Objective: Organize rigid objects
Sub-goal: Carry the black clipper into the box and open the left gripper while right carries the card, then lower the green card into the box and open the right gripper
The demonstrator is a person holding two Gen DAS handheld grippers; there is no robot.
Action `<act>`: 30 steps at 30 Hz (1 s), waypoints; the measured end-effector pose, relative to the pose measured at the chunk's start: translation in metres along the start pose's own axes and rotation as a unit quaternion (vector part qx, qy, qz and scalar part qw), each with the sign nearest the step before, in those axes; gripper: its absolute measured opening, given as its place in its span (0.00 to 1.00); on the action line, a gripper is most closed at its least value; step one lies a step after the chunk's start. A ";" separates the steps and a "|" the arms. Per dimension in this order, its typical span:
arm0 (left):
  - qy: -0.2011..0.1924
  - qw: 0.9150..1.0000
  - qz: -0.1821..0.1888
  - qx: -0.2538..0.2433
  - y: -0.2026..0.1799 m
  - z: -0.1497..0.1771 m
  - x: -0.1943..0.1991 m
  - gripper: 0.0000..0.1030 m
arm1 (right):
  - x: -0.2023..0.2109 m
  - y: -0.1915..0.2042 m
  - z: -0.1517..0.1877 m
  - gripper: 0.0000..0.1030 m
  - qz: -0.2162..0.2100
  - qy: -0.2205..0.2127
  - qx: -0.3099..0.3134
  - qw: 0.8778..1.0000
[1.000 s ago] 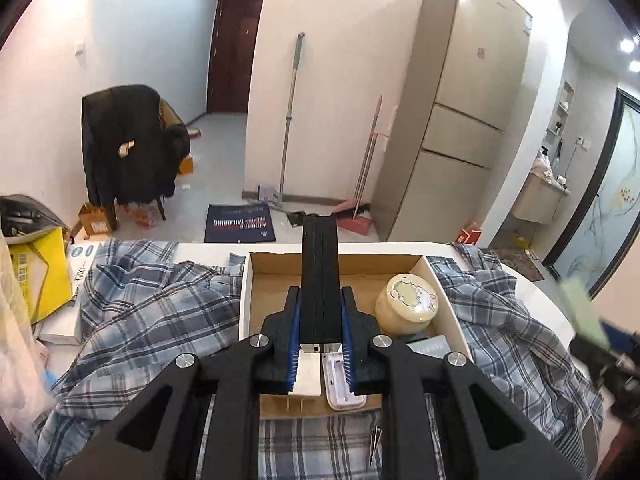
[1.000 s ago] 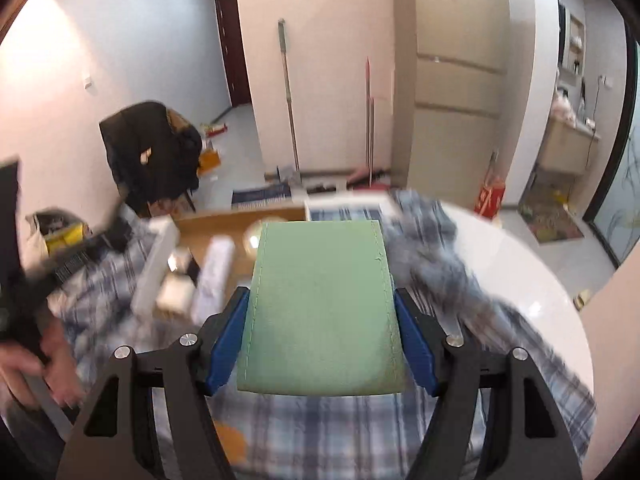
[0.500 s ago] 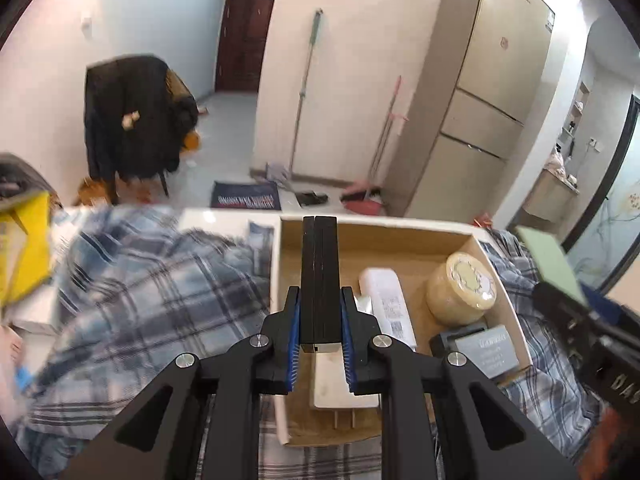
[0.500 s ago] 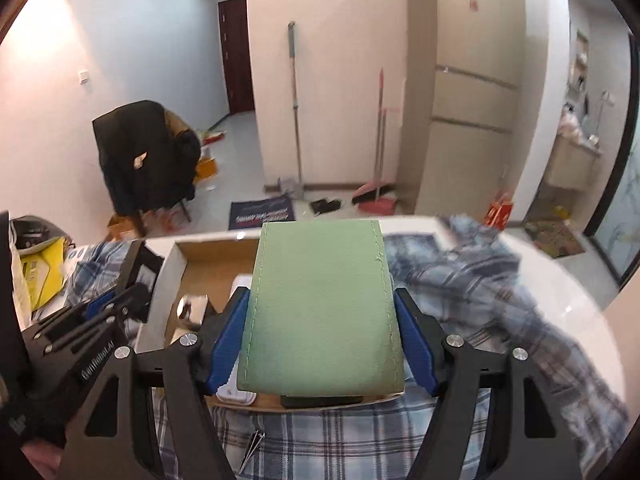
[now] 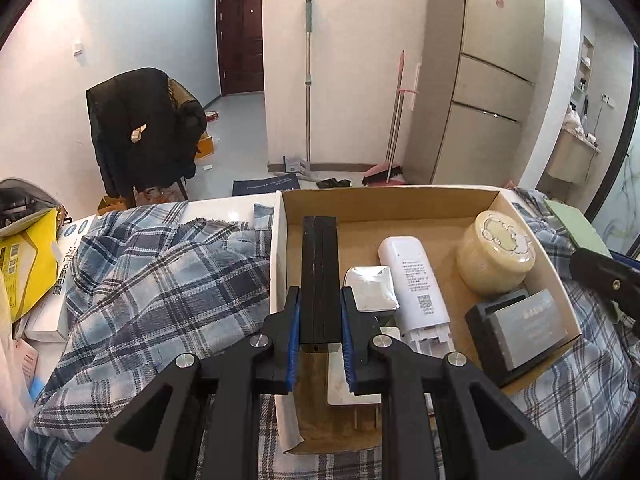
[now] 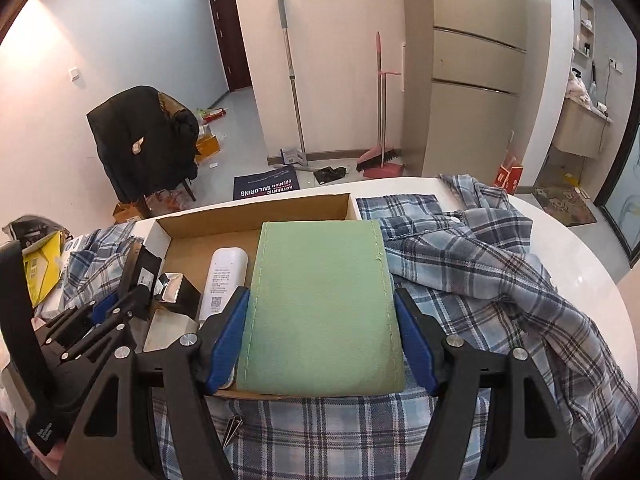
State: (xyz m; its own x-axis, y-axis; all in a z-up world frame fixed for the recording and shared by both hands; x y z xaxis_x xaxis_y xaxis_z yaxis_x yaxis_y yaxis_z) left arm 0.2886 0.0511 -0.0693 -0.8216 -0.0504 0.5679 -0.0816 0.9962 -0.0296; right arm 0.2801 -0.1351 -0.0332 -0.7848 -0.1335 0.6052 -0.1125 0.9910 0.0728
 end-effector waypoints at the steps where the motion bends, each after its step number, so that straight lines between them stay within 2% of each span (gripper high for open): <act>1: 0.002 1.000 -0.009 -0.005 0.000 0.000 -0.002 0.18 | -0.001 0.000 0.001 0.67 0.000 0.003 0.000 1.000; 5: 0.018 1.000 -0.010 -0.006 0.001 0.005 -0.006 0.18 | -0.005 0.001 0.002 0.67 0.001 0.010 0.002 1.000; 13: 0.021 1.000 -0.011 -0.007 0.000 0.006 -0.006 0.19 | -0.006 0.001 0.003 0.67 -0.002 0.013 0.001 1.000; 19: 0.007 1.000 0.000 -0.010 -0.002 0.004 0.000 0.28 | -0.010 -0.002 0.005 0.67 -0.011 0.023 -0.013 1.000; 21: -0.022 1.000 0.004 -0.002 -0.001 -0.002 0.010 0.46 | -0.010 -0.001 0.005 0.67 -0.013 0.026 -0.012 1.000; 22: -0.044 0.999 0.004 0.004 0.001 -0.005 0.017 0.69 | -0.010 0.000 0.006 0.67 -0.013 0.027 -0.009 1.000; 23: -0.068 0.998 0.003 0.009 0.002 -0.008 0.025 0.83 | -0.011 0.001 0.006 0.67 -0.012 0.028 -0.003 1.000; 24: -0.106 0.994 -0.002 0.016 0.004 -0.012 0.037 0.87 | -0.012 0.003 0.007 0.67 -0.008 0.031 0.006 0.999; 27: -0.162 0.986 -0.014 0.025 0.006 -0.018 0.057 0.88 | -0.018 0.008 0.011 0.67 -0.002 0.047 0.029 0.998; 28: -0.171 0.985 -0.008 0.031 0.007 -0.020 0.061 0.90 | -0.019 0.008 0.013 0.67 -0.002 0.049 0.030 0.998; 29: -0.172 0.984 -0.001 0.040 0.009 -0.021 0.062 0.99 | -0.021 0.008 0.015 0.67 0.000 0.052 0.028 0.998; 30: -0.168 0.984 0.009 0.050 0.012 -0.023 0.061 1.00 | -0.023 0.008 0.016 0.67 0.004 0.054 0.027 0.998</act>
State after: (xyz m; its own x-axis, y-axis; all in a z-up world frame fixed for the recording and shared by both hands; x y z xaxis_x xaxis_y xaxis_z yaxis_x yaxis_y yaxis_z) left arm 0.2505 0.0615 -0.0161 -0.9622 -0.0706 0.2631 -0.1074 0.9860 -0.1280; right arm 0.2874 -0.1244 -0.0592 -0.7154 -0.1215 0.6881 -0.1416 0.9895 0.0275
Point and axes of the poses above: each gripper's, at about its wrist camera, not at the fingertips, and x roughly against the way its jaws point, y to its left, z to its underside, the point moved 2 cm from there along -x, roughly the way its jaws point, and after that the axes turned 10 degrees about -y, right-handed, at the moved point
